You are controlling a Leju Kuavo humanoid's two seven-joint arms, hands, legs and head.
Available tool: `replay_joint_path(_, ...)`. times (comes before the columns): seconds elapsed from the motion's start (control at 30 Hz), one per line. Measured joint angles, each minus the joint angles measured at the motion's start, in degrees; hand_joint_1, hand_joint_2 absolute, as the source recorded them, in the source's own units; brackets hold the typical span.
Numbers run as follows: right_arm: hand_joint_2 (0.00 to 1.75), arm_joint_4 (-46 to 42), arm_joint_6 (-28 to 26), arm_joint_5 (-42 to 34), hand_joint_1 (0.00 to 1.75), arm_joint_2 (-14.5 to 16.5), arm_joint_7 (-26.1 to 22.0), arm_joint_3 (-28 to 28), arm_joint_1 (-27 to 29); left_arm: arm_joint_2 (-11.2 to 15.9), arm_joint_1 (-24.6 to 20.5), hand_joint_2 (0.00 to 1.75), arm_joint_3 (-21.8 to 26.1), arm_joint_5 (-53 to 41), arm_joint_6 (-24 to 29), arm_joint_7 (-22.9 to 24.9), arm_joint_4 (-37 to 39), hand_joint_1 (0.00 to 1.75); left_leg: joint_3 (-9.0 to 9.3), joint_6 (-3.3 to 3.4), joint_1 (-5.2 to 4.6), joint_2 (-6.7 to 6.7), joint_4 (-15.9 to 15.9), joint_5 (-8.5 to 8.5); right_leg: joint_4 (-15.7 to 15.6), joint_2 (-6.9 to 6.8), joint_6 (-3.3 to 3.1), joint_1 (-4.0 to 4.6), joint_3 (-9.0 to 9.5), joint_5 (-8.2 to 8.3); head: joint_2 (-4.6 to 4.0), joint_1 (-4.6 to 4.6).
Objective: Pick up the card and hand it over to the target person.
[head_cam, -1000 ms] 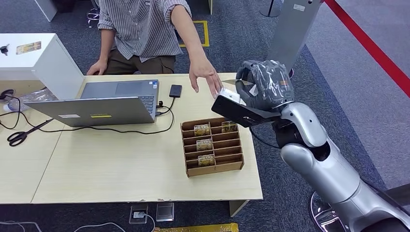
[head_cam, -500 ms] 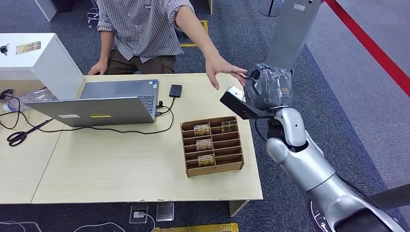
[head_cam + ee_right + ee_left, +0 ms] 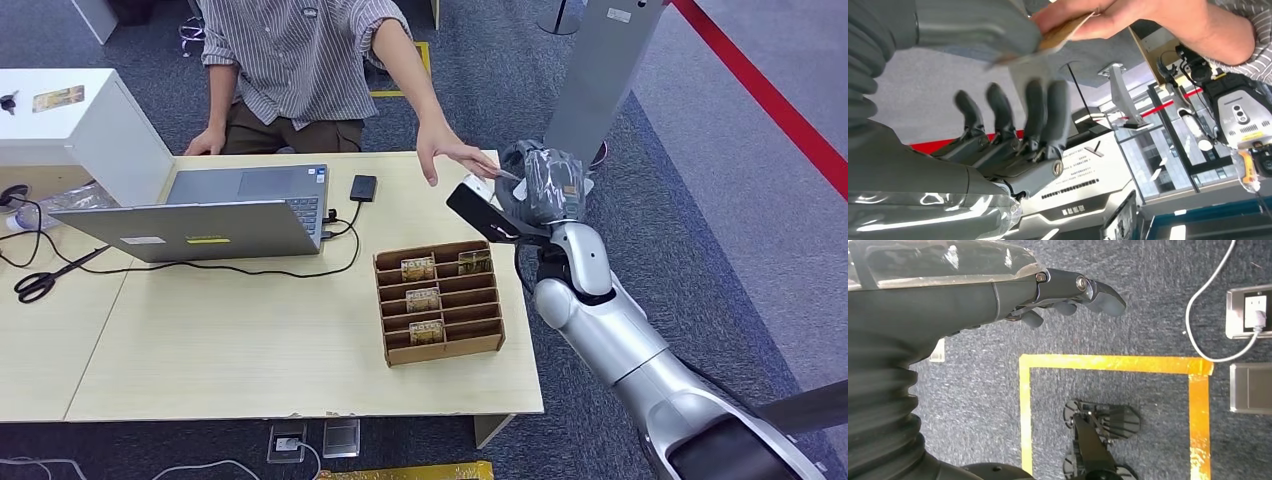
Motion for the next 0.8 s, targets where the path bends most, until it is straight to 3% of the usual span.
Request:
replay_joint_path(0.03, 1.75, -0.3, -0.3, -0.3, 0.00, -0.1, 0.1, 0.0, 0.0, 0.0, 0.0, 0.00, 0.1, 0.1, 0.1, 0.2, 0.1, 0.00, 0.02, 0.00, 0.00, 0.00, 0.0, 0.00, 0.0, 0.01, -0.01, 0.00, 0.02, 0.00, 0.00, 0.00)
replay_joint_path(0.23, 1.75, -6.7, -3.2, -4.0, 0.00, -1.8, -0.3, -2.0, 1.2, 0.1, 0.0, 0.00, 0.4, 0.5, 0.7, 0.4, 0.0, 0.00, -0.07, -0.02, 0.00, -0.08, 0.1, 0.01, 0.1, -0.09, 0.00, -0.01, -0.06, -0.02, 0.00, 0.00)
replay_joint_path(0.4, 1.75, -18.0, -3.6, -26.3, 0.00, -3.8, -8.9, -8.8, 6.0, 0.0, 0.1, 0.00, 1.2, 1.3, 1.0, 0.5, -0.1, 0.00, -0.07, -0.01, 0.01, -0.19, 0.0, 0.02, 0.0, -0.16, -0.02, 0.01, -0.02, -0.03, 0.00, 0.00)
replay_joint_path(0.47, 1.75, -22.9, -0.8, -38.6, 0.00, -5.1, -13.5, -11.3, 8.8, 0.0, 0.2, 0.00, 1.4, 1.6, 1.0, 0.5, -0.1, 0.00, -0.06, 0.00, 0.01, -0.27, 0.0, 0.01, 0.0, -0.26, 0.00, 0.01, 0.01, -0.06, 0.00, 0.00)
replay_joint_path(0.57, 1.75, -28.3, 4.2, -51.8, 0.00, -7.8, -16.7, -13.0, 12.6, 0.2, 0.2, 0.00, 1.5, 1.7, 0.9, 0.6, -0.1, 0.00, -0.06, 0.01, 0.02, -0.39, 0.1, 0.00, 0.0, -0.39, 0.02, 0.02, 0.06, -0.11, 0.00, 0.00)
replay_joint_path(0.67, 1.75, -30.9, 9.5, -60.8, 0.00, -9.8, -17.4, -13.6, 15.9, 0.3, 0.2, 0.00, 1.8, 1.9, 0.8, 0.7, -0.1, 0.00, -0.07, 0.01, 0.03, -0.47, 0.1, 0.00, 0.0, -0.47, 0.03, 0.03, 0.09, -0.12, 0.00, 0.00)
replay_joint_path(0.8, 1.75, -32.3, 14.0, -66.3, 0.00, -11.8, -17.0, -13.7, 19.7, 0.4, 0.2, 0.00, 2.3, 2.2, 0.7, 0.4, 0.0, 0.00, -0.07, 0.00, 0.02, -0.43, 0.1, 0.02, 0.0, -0.44, 0.03, 0.02, 0.06, -0.09, 0.00, 0.00)
